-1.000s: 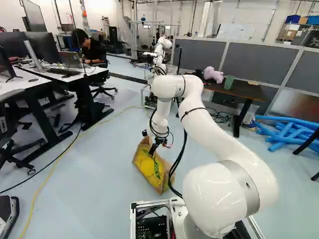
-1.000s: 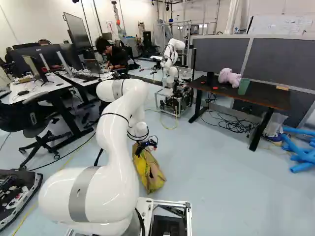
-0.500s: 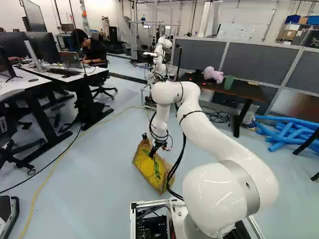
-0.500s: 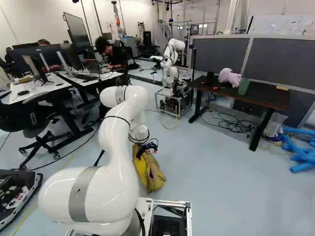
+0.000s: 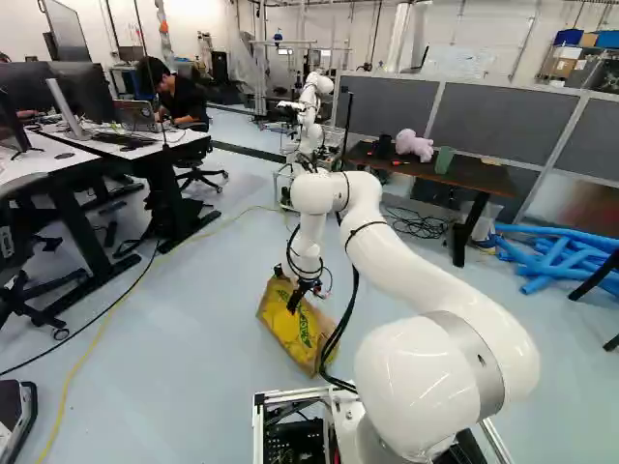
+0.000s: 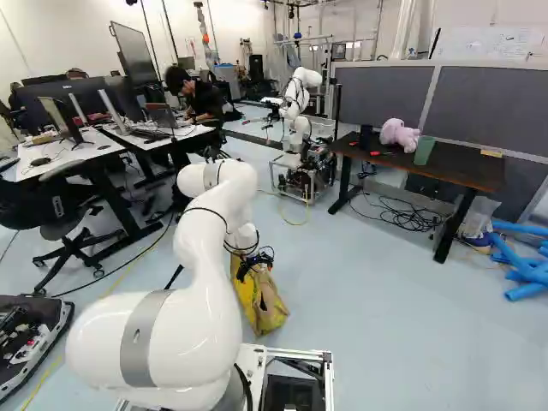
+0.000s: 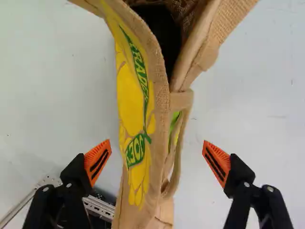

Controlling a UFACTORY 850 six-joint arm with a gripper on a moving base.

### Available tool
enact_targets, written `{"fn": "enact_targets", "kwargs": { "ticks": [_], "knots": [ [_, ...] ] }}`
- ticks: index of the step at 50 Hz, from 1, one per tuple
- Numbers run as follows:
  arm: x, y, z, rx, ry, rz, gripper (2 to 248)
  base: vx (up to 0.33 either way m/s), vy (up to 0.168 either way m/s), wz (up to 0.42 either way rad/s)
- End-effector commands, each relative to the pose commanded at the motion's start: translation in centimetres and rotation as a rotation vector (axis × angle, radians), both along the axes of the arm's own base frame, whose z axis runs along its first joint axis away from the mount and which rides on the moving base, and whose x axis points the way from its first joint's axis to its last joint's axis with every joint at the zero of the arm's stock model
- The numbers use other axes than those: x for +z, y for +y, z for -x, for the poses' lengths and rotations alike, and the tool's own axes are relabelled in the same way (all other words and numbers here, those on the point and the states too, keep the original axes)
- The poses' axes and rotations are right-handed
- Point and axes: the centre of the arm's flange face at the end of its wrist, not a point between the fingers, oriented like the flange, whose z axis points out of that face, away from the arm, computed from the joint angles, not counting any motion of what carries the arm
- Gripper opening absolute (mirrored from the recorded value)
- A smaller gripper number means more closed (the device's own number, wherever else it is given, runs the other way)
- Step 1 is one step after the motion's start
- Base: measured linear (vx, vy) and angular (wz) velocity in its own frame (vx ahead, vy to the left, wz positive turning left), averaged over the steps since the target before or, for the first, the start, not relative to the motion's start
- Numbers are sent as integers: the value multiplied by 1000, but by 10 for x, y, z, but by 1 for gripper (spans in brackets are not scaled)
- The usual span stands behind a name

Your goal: Pick up the bag on the ground and place it on the table

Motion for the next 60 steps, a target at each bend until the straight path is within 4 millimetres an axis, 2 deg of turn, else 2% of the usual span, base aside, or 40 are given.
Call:
{"fn": "enact_targets", "kwargs": {
  "ticks": [23,32,33,37,38,42,43,48,49,53,54,58,59,60],
  "knots": [
    [-35,2,-4,-4,-5,-1,247,0,0,0],
    [-40,2,-4,-4,-6,-1,247,0,0,0],
    [-41,2,-4,-4,-6,-1,234,0,0,0],
    [-41,2,-4,-4,-6,-1,234,0,0,0],
    [-41,2,-4,-4,-6,-1,198,0,0,0],
    [-41,2,-4,-4,-6,-1,198,0,0,0],
    [-41,2,-4,-4,-6,-1,161,0,0,0],
    [-41,2,-4,-4,-6,-1,161,0,0,0],
    [-41,2,-4,-4,-6,-1,123,0,0,0],
    [-41,2,-4,-4,-6,-1,123,0,0,0],
    [-41,2,-4,-4,-6,-1,85,0,0,0],
    [-41,2,-4,-4,-6,-1,85,0,0,0],
    [-41,2,-4,-4,-6,-1,47,0,0,0],
    [-41,2,-4,-4,-6,-1,47,0,0,0]
  ]
}}
